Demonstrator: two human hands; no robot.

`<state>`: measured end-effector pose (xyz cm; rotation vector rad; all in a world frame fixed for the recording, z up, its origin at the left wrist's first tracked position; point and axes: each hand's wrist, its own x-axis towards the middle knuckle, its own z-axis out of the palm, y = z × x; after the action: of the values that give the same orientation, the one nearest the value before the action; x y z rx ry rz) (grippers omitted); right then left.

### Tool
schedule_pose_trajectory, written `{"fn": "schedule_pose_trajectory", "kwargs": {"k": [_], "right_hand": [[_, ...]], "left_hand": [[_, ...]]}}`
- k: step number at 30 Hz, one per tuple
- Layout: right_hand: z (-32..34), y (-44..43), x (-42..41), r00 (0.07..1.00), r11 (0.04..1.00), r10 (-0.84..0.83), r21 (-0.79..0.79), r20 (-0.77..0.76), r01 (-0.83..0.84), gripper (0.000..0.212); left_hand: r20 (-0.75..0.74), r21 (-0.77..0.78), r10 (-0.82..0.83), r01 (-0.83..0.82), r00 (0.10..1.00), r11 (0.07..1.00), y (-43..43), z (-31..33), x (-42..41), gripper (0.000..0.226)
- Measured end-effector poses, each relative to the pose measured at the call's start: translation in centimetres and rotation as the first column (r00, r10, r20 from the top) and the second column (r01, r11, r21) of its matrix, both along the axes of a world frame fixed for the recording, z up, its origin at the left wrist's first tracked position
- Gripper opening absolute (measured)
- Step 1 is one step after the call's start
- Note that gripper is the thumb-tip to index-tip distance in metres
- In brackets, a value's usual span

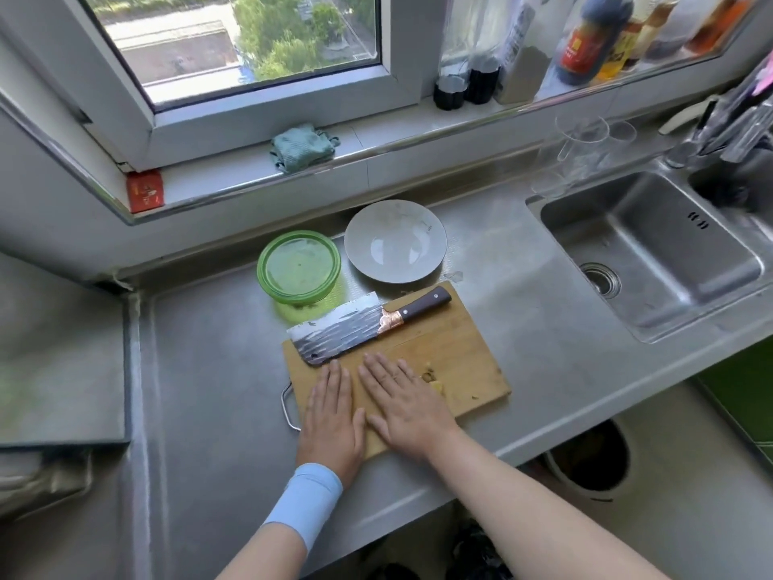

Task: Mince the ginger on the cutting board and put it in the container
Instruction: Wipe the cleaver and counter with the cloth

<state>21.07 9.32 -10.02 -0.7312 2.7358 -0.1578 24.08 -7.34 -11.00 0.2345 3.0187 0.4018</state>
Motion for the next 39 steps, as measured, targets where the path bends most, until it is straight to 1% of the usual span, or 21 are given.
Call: {"fn": "schedule_pose_trajectory", "kwargs": {"k": [2, 3, 6, 8, 11, 12, 13, 15, 16, 17, 19, 21, 23, 25, 28, 31, 33, 34, 36, 37, 39], "right_hand": [[0.1, 1.6, -0.2, 0.999, 0.998, -0.044, 0.042, -0.012, 0.044, 0.069], [0.2, 2.7, -0.2, 0.995, 0.994, -0.095, 0.06, -0.022, 0.096, 0.068], [0.1, 6.6, -0.8, 0.961, 0.959, -0.26, 0.093, -0.091, 0.268, 0.067], [0.2, 8.6, -1.0, 0.949, 0.944, -0.297, 0.115, -0.106, 0.308, 0.07], [0.6, 9.0, -1.2, 0.944, 0.94, -0.324, 0.092, -0.07, 0.329, 0.076], [0.7, 8.5, -1.1, 0.941, 0.942, -0.32, 0.073, -0.106, 0.329, 0.075], [0.9, 7.8, -0.9, 0.94, 0.948, -0.304, 0.046, -0.153, 0.314, 0.071], [0.8, 5.6, -0.5, 0.96, 0.97, -0.239, 0.004, -0.146, 0.242, 0.063], [0.7, 4.1, -0.2, 0.975, 0.983, -0.182, -0.026, -0.13, 0.18, 0.062], [0.5, 2.6, 0.3, 0.986, 0.991, -0.125, -0.054, -0.11, 0.119, 0.061], [0.6, 0.3, 1.2, 0.997, 0.998, -0.018, -0.057, -0.072, 0.014, 0.061], [0.3, -0.2, 1.8, 0.996, 0.999, 0.051, 0.002, -0.074, -0.051, 0.062], [0.2, 1.1, 1.7, 0.996, 0.997, 0.048, 0.068, -0.077, -0.043, 0.065], [0.1, 3.4, 1.3, 0.996, 0.993, -0.024, 0.117, -0.081, 0.034, 0.066], [0.7, 7.9, 0.7, 0.983, 0.972, -0.158, 0.16, -0.088, 0.171, 0.066], [1.3, 10.8, 0.0, 0.966, 0.953, -0.22, 0.184, -0.133, 0.243, 0.066], [1.6, 10.6, -0.4, 0.962, 0.953, -0.238, 0.161, -0.137, 0.258, 0.068], [1.5, 10.1, -0.2, 0.968, 0.961, -0.221, 0.146, -0.12, 0.237, 0.068], [1.2, 9.1, 0.2, 0.986, 0.981, -0.137, 0.129, -0.09, 0.148, 0.067], [0.9, 9.0, 0.4, 0.99, 0.986, -0.104, 0.122, -0.09, 0.115, 0.066], [0.7, 10.2, 0.3, 0.992, 0.989, -0.095, 0.108, -0.086, 0.104, 0.066]], "left_hand": [[0.025, -0.017, 0.006, -0.005, 1.0, 1.0, 1.4, 0.2, -0.1, 0.068], [0.036, -0.017, -0.013, 0.014, 0.999, 1.0, 2.3, 0.3, -0.1, 0.069], [0.047, -0.022, -0.234, 0.235, 0.971, 0.972, 5.1, 0.1, -0.4, 0.072], [0.073, -0.021, -0.275, 0.278, 0.959, 0.96, 6.8, 0.1, -1.0, 0.074], [0.024, 0.075, -0.301, 0.299, 0.953, 0.951, 7.5, 0.6, -1.7, 0.073], [0.036, 0.138, -0.31, 0.303, 0.95, 0.943, 7.1, 1.0, -1.8, 0.072], [0.034, 0.183, -0.288, 0.278, 0.957, 0.943, 6.6, 1.4, -1.9, 0.069], [-0.034, 0.193, -0.145, 0.149, 0.989, 0.97, 4.9, 1.5, -1.6, 0.064], [-0.043, 0.172, -0.056, 0.063, 0.997, 0.983, 3.9, 1.3, -1.3, 0.064], [-0.019, 0.145, 0.02, -0.017, 1.0, 0.989, 3.1, 1.0, -0.8, 0.065], [0.025, 0.053, 0.089, -0.09, 0.996, 0.994, 1.8, 0.5, 0.5, 0.07], [0.08, -0.038, 0.089, -0.086, 0.993, 0.996, 1.4, 0.0, 1.6, 0.072], [0.112, -0.075, 0.071, -0.063, 0.991, 0.995, 1.8, -0.1, 1.9, 0.073], [0.119, -0.085, 0.045, -0.035, 0.992, 0.996, 2.8, 0.0, 1.9, 0.074], [0.115, -0.075, -0.047, 0.055, 0.992, 0.996, 5.4, 0.0, 1.4, 0.077], [0.113, -0.075, -0.136, 0.145, 0.984, 0.987, 8.1, 0.1, 0.4, 0.076], [0.083, -0.08, -0.176, 0.183, 0.981, 0.98, 8.9, 0.5, -0.1, 0.071], [0.062, -0.075, -0.162, 0.167, 0.985, 0.983, 8.9, 0.7, -0.3, 0.07], [0.055, -0.07, -0.053, 0.057, 0.997, 0.996, 8.8, 0.9, -0.5, 0.071], [0.071, -0.079, 0.002, 0.004, 0.997, 0.997, 8.9, 1.0, -0.4, 0.072], [0.113, -0.11, 0.043, -0.031, 0.993, 0.993, 9.8, 0.7, -0.2, 0.074]]}}
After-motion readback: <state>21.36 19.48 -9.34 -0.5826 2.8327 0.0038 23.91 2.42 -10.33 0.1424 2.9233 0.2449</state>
